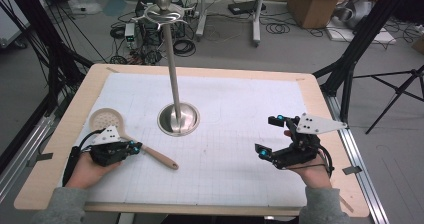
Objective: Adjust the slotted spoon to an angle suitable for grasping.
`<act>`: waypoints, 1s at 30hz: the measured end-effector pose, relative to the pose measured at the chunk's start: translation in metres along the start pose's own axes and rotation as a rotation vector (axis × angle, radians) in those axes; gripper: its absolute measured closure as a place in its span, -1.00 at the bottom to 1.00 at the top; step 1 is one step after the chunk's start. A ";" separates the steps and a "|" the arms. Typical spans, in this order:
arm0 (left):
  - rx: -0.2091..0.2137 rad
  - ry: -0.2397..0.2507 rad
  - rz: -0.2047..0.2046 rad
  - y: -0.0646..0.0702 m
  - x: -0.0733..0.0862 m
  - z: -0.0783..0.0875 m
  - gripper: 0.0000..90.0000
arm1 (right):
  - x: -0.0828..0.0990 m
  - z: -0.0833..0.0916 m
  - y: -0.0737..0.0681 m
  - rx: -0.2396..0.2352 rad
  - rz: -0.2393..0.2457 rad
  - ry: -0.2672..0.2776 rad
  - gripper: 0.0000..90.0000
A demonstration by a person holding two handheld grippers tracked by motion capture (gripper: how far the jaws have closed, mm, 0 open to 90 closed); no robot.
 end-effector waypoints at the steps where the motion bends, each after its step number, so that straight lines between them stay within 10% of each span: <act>1: 0.000 0.000 0.000 0.000 0.000 0.000 0.99 | 0.000 -0.001 0.000 0.000 0.001 0.001 -0.95; 4: -0.072 0.001 0.027 -0.011 0.003 0.000 0.99 | 0.001 -0.002 -0.001 -0.005 -0.006 -0.011 -0.95; 30: -0.138 -0.039 0.024 -0.033 0.000 -0.013 0.99 | 0.003 0.015 -0.003 0.004 -0.028 0.021 -0.95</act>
Point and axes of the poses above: each handheld gripper's, and its own axes: z roughly backward along the jaws, x roughly out of its underside, y roughly to its right, the point moved 1 cm from there along -z, roughly forward along the jaws, and after that the axes turned 6 degrees about x, right-handed, at the moved point
